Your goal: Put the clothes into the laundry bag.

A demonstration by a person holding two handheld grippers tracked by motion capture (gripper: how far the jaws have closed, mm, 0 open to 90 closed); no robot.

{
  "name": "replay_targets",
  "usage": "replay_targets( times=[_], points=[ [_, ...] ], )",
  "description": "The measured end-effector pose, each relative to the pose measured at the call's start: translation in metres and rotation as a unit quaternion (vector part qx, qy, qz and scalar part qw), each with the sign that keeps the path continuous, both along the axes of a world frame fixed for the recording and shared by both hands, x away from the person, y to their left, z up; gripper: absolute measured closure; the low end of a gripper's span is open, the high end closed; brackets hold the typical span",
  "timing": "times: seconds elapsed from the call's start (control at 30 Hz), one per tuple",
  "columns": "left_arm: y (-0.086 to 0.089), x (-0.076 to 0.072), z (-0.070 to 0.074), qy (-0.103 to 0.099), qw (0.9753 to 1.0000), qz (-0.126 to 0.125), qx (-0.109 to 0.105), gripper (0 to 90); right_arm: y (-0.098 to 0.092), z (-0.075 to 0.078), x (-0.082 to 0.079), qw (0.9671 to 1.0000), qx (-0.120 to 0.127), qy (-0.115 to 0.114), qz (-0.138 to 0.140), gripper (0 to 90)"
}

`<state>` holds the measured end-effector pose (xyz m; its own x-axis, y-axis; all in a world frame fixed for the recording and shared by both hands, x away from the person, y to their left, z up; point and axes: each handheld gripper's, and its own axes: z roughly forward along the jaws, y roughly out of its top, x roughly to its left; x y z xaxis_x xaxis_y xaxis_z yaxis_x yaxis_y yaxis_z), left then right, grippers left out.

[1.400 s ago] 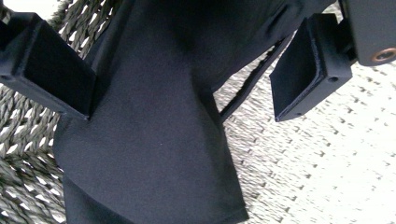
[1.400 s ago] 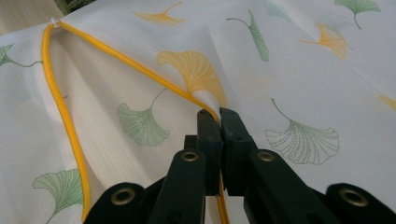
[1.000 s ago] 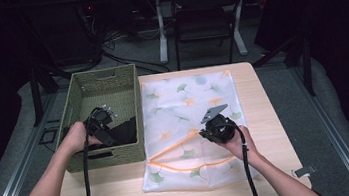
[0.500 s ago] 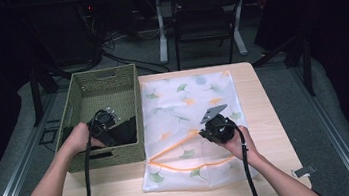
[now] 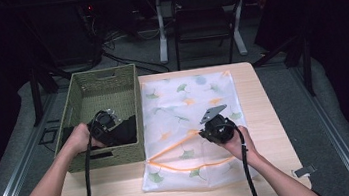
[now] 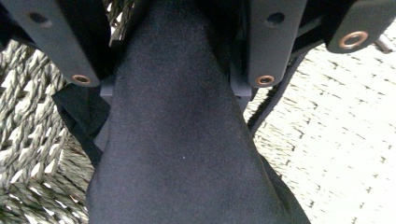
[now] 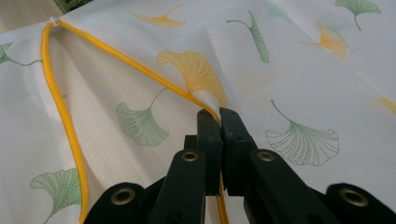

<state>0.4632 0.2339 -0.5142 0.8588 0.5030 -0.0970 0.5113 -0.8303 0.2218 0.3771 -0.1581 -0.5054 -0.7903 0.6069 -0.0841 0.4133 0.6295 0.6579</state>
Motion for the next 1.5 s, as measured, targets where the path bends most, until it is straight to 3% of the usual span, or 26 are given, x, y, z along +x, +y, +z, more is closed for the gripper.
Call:
replay_targets(
  times=[0.87,1.13,1.37,1.5],
  points=[
    [0.006,-0.009,0.023,-0.043,0.9987,0.009,-0.026,59.4,-0.002,0.0,0.0,1.0,-0.003,-0.001,-0.002,88.2],
    [0.004,-0.011,0.033,-0.062,0.9978,0.009,-0.022,59.6,-0.004,0.0,0.0,1.0,0.0,-0.002,-0.004,88.2],
    [0.005,-0.011,0.042,-0.064,0.9975,0.019,-0.024,59.6,-0.006,-0.001,0.0,1.0,-0.001,-0.001,-0.005,88.1],
    [0.006,-0.011,0.054,-0.07,0.9957,0.04,-0.044,59.8,-0.005,-0.001,-0.001,1.0,-0.002,-0.002,-0.004,88.1]
  ],
)
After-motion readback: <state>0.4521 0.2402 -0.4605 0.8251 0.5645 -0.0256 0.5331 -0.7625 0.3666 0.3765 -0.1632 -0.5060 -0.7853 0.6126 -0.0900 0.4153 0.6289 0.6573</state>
